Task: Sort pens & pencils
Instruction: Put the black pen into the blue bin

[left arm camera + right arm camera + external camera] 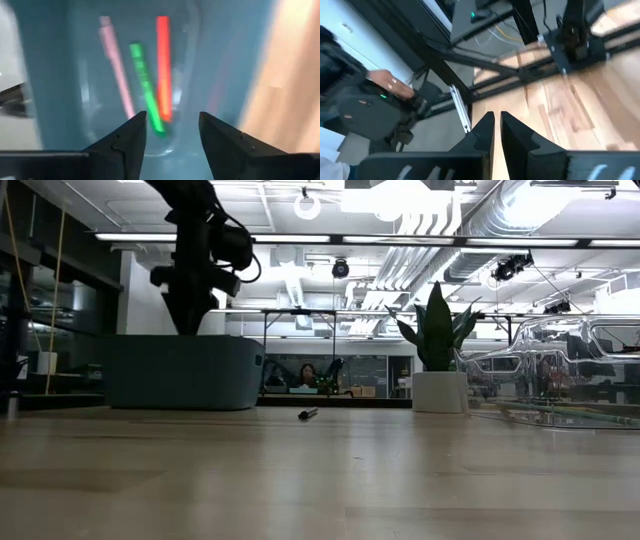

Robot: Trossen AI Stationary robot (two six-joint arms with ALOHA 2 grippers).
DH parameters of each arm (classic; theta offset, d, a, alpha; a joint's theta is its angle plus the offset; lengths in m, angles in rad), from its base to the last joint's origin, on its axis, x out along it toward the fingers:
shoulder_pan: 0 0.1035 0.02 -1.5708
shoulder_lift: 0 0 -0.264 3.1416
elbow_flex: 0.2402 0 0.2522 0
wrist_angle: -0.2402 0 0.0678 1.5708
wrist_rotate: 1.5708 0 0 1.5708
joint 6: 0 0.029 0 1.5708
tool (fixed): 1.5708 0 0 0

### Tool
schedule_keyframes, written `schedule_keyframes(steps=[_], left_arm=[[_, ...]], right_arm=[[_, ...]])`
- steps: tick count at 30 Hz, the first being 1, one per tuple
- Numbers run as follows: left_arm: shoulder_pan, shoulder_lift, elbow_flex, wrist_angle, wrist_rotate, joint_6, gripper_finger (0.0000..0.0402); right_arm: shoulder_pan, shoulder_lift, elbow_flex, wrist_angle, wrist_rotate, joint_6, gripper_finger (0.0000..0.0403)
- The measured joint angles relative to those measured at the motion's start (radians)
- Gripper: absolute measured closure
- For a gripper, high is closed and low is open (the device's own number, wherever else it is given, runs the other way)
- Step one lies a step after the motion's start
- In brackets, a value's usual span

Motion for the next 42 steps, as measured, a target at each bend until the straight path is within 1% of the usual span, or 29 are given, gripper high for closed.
schedule_keyframes(steps=[3,7,9,12,15,21,29,34,38,42], left_arm=[[-0.005,-0.013,0.000,-0.035,0.111,0.015,0.0246],[-0.039,-0.037,0.000,-0.049,0.259,0.017,0.0260],[-0.070,-0.056,0.000,-0.051,0.307,0.017,0.0267],[-0.128,-0.088,0.000,-0.051,0.349,0.017,0.0275],[-0.191,-0.123,0.000,-0.052,0.368,0.011,0.0282],[-0.329,-0.186,0.000,-0.027,0.370,-0.045,0.0290],[-0.486,-0.245,0.000,0.009,0.310,-0.148,0.0291],[-0.562,-0.268,0.000,0.003,0.310,-0.237,0.0291],[-0.625,-0.281,-0.001,0.001,0.349,-0.309,0.0291],[-0.715,-0.305,-0.001,0.085,0.366,-0.373,0.0291]], right_arm=[[-0.011,-0.044,0.000,0.000,0.011,-0.045,0.0381],[-0.028,-0.097,0.001,-0.034,0.066,-0.103,0.0381],[-0.031,-0.124,0.001,-0.060,0.088,-0.120,0.0381],[-0.035,-0.148,0.001,-0.107,0.107,-0.133,0.0381],[-0.034,-0.160,0.001,-0.149,0.122,-0.136,0.0381],[-0.033,-0.185,0.001,-0.195,0.153,-0.143,0.0381],[-0.032,-0.226,0.001,-0.203,0.167,-0.161,0.0381],[-0.030,-0.253,0.002,-0.231,0.167,-0.172,0.0381],[-0.010,-0.282,0.002,-0.270,0.168,-0.202,0.0381],[0.017,-0.321,0.002,-0.325,0.211,-0.225,0.0381]])
